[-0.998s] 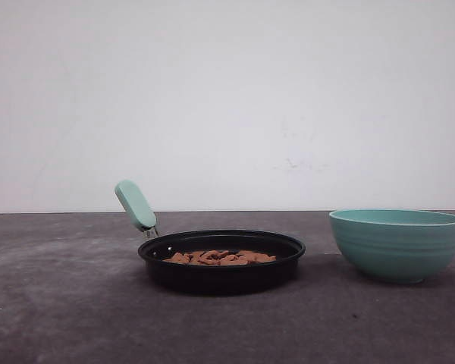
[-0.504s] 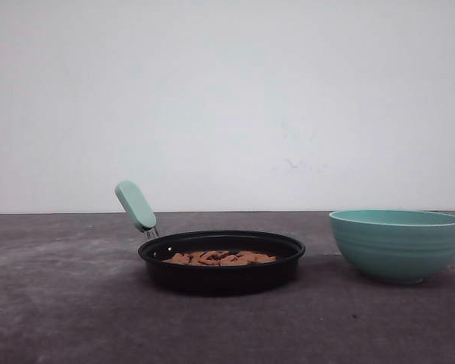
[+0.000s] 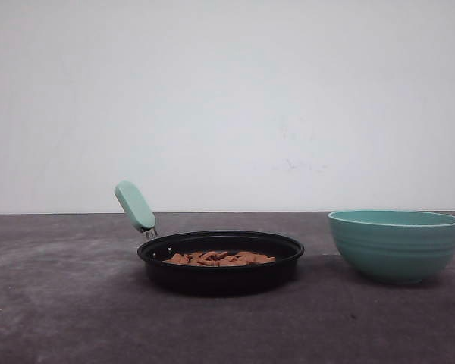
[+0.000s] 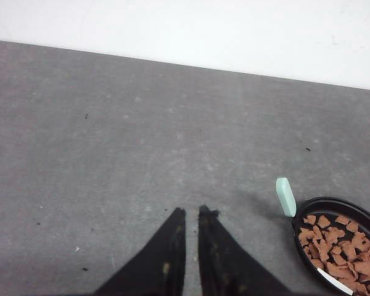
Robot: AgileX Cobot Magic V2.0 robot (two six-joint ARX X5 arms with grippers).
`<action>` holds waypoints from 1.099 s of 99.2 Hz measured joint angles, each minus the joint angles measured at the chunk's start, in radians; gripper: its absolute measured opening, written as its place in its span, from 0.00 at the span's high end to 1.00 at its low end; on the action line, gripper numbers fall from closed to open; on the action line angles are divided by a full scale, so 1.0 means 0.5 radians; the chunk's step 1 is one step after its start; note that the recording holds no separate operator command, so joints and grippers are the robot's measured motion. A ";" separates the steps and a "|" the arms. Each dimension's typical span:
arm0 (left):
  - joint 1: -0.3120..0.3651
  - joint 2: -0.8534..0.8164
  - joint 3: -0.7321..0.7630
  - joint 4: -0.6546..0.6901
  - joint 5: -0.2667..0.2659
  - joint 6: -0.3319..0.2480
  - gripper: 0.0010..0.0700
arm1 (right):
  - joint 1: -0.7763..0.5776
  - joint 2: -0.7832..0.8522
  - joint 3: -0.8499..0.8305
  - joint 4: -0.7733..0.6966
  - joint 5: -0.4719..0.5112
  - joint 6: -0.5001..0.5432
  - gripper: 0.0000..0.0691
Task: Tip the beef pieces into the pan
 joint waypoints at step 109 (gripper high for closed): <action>0.000 -0.002 0.000 0.002 -0.001 0.000 1.00 | -0.057 0.004 -0.028 -0.084 -0.175 0.002 0.99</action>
